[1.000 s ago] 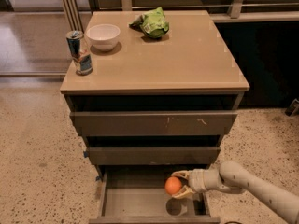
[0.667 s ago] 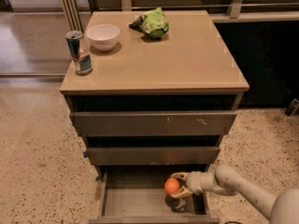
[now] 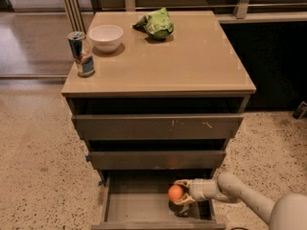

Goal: Place orange into bottom drawer

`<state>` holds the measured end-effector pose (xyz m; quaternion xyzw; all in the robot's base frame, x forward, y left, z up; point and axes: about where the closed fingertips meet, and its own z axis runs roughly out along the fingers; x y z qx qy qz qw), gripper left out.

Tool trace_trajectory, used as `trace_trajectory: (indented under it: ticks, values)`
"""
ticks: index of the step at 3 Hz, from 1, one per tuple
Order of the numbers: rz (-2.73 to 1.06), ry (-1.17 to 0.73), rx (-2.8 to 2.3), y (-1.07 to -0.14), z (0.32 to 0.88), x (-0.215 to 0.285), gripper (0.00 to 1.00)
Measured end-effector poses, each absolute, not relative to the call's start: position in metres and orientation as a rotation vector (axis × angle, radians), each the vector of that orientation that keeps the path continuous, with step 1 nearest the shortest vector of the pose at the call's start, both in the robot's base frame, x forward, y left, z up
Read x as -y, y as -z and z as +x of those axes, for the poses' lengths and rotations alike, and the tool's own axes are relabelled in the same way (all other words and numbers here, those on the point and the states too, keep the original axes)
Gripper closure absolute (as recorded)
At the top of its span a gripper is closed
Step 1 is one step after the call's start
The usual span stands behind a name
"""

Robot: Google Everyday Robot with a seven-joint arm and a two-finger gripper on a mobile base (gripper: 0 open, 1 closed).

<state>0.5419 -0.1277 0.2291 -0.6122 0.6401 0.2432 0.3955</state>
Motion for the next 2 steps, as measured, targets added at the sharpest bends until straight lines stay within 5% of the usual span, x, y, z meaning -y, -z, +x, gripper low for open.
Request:
trace_trajectory:
  ticks: [2]
  values:
    - [-1.56, -0.626, -1.619, -0.181, 0.549, 0.119, 1.0]
